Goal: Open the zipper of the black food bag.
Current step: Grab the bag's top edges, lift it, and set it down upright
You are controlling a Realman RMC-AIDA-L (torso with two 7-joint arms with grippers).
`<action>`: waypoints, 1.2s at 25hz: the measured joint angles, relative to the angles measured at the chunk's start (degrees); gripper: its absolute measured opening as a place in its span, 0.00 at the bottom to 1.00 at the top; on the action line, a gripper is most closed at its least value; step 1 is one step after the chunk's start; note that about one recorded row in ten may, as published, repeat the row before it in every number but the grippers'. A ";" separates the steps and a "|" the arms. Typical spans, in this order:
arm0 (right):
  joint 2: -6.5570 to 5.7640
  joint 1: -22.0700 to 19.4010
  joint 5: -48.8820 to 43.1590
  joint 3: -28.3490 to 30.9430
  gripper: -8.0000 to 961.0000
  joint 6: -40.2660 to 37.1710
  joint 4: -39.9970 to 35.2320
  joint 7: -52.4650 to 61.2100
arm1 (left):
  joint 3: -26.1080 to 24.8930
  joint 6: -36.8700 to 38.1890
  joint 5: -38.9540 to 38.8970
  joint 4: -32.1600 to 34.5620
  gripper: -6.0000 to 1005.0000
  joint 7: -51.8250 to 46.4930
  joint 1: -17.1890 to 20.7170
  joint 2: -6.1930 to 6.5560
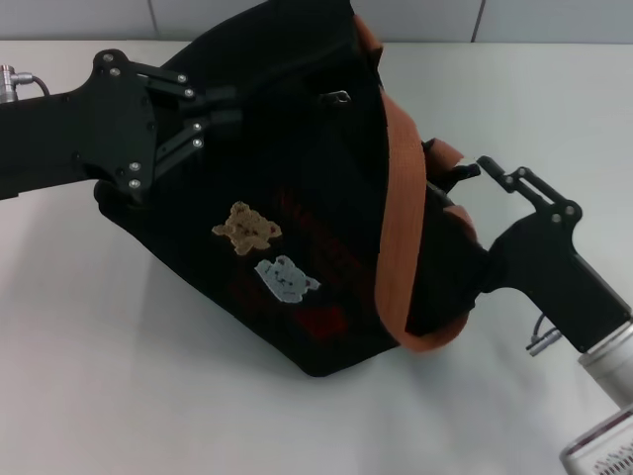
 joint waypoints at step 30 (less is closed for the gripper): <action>0.04 -1.11 -0.28 -0.54 0.53 0.29 -2.21 0.09 | 0.09 -0.29 0.22 -1.57 0.10 0.70 -0.82 -0.09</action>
